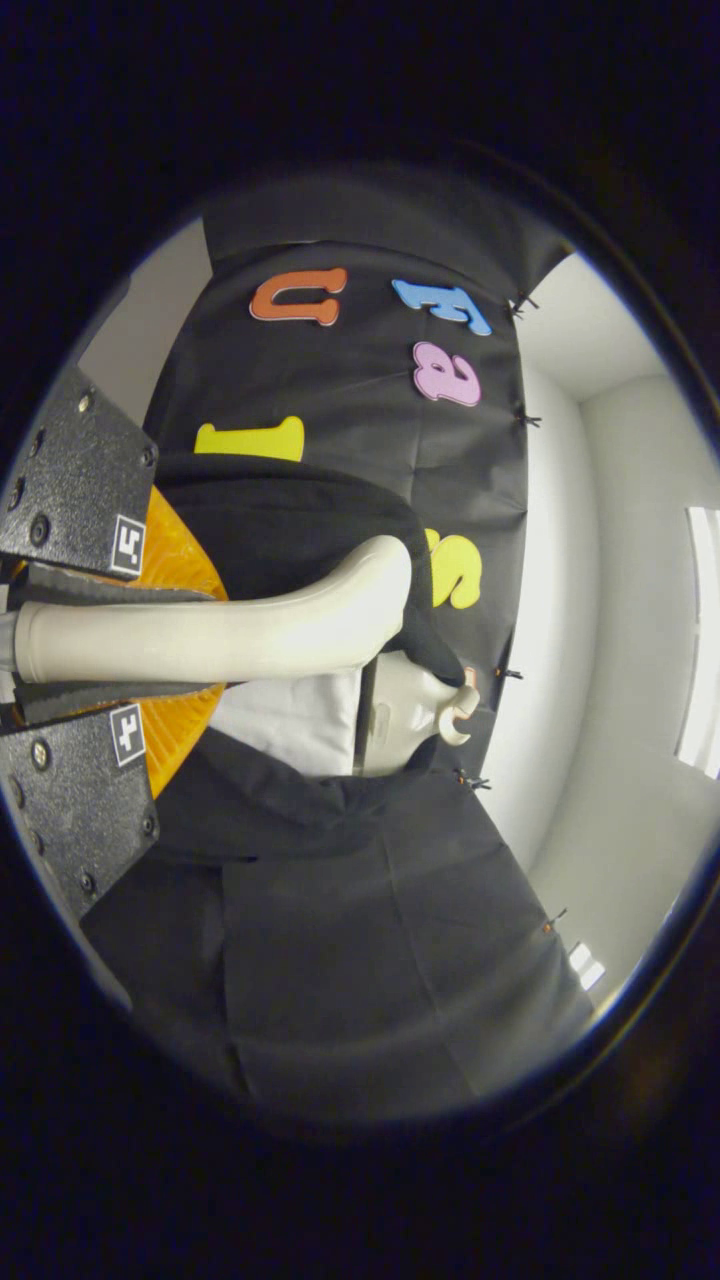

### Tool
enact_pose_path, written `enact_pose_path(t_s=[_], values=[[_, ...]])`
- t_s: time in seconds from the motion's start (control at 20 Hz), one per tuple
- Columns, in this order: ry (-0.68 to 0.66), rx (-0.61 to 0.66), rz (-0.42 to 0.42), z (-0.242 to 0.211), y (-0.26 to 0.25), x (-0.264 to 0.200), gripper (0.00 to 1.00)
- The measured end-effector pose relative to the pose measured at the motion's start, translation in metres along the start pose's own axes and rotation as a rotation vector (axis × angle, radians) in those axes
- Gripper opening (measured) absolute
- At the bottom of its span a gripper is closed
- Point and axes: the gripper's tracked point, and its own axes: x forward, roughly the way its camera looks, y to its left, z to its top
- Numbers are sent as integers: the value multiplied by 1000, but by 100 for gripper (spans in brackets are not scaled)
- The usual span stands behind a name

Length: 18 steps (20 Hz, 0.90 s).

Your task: Iron the clothes twice with a garment steamer, once on the left side and once on the right side.

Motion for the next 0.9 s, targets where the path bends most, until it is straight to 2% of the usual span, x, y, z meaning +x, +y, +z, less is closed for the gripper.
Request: enact_pose_path(t_s=[0.9], values=[[180, -34, -54, -102, -16, -43, 33]])
